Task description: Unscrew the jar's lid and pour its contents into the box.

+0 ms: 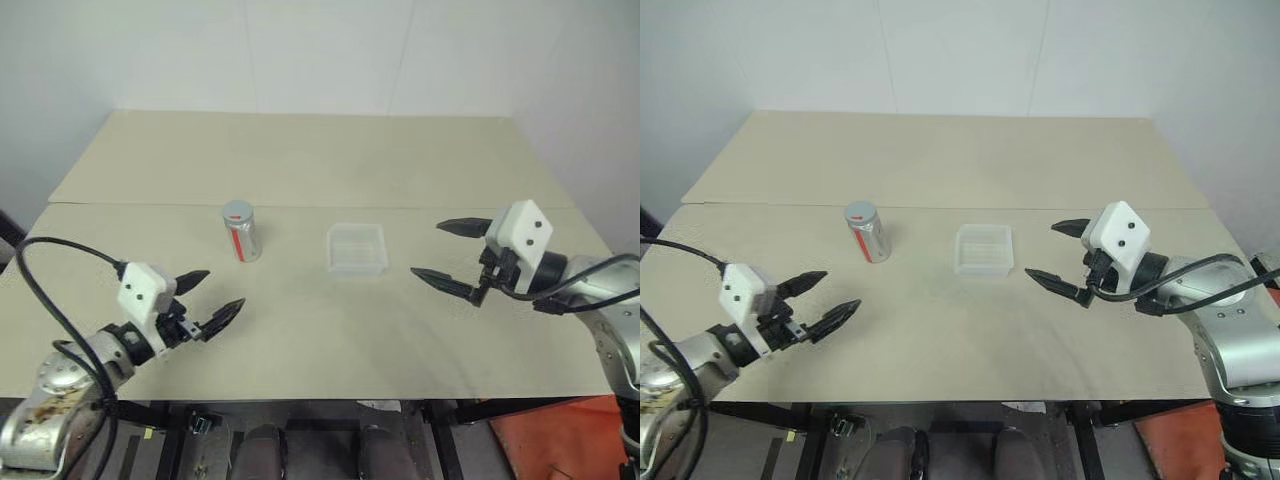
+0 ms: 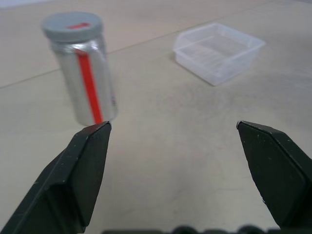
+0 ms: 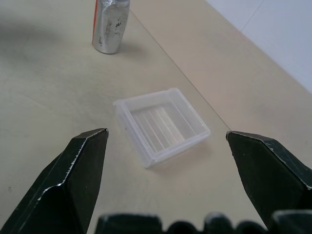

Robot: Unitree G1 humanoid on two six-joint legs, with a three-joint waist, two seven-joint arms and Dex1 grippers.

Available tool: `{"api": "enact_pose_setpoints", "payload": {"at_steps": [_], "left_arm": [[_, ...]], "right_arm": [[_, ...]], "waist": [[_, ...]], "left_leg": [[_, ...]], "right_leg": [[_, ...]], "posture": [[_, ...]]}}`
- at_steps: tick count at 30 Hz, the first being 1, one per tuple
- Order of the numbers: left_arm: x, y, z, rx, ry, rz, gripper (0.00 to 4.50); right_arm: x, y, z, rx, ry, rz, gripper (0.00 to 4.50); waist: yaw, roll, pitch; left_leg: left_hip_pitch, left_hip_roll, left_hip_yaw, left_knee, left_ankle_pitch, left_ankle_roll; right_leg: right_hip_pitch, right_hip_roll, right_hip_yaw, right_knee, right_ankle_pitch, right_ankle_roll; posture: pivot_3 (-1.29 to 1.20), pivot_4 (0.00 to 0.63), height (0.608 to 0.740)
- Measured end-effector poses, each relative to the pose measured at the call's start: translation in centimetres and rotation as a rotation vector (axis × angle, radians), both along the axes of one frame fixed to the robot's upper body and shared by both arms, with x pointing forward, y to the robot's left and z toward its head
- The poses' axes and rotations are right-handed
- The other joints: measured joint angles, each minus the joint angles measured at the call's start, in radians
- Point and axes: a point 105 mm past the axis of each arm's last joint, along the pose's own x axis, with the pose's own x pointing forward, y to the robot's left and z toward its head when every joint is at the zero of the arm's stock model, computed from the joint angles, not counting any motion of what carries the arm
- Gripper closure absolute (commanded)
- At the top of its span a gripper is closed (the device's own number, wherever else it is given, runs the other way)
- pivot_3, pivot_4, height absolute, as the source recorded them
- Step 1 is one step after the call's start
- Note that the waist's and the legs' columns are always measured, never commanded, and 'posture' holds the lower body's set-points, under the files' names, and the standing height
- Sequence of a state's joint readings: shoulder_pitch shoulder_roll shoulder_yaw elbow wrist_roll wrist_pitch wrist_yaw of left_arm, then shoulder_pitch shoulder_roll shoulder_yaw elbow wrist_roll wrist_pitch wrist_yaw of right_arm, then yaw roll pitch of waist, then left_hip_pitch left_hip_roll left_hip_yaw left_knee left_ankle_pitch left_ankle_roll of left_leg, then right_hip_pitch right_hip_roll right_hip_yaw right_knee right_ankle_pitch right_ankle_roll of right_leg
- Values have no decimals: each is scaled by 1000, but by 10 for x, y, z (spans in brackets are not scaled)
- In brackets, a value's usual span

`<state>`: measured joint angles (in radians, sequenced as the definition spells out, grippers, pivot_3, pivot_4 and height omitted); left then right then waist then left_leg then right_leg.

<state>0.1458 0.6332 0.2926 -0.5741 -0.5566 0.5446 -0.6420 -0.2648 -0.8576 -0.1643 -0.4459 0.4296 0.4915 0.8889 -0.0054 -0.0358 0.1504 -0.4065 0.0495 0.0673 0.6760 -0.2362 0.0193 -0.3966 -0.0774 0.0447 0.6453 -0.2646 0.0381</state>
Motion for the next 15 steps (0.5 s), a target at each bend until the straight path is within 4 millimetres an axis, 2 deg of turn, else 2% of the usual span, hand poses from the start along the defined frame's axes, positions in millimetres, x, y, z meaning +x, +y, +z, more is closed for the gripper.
{"api": "enact_pose_setpoints", "payload": {"at_steps": [5,10,15], "left_arm": [[-3,0,5,34,1,-54,29],[-11,12,26,124,-9,-171,29],[17,37,35,159,-83,-26,29]], "right_arm": [[-7,3,-2,-11,46,73,0],[-11,-5,-10,-39,112,104,0],[-4,-7,-9,-15,92,70,0]], "waist": [[-2,0,0],[-5,0,0],[-5,1,1]], "left_leg": [[0,0,0,0,0,0],[0,0,1,0,0,0],[0,0,1,0,0,0]], "right_leg": [[0,0,0,0,0,0],[-1,0,0,0,0,0],[-1,0,0,0,0,0]], "posture": [[0,150,740],[0,150,740],[0,150,740]]}}
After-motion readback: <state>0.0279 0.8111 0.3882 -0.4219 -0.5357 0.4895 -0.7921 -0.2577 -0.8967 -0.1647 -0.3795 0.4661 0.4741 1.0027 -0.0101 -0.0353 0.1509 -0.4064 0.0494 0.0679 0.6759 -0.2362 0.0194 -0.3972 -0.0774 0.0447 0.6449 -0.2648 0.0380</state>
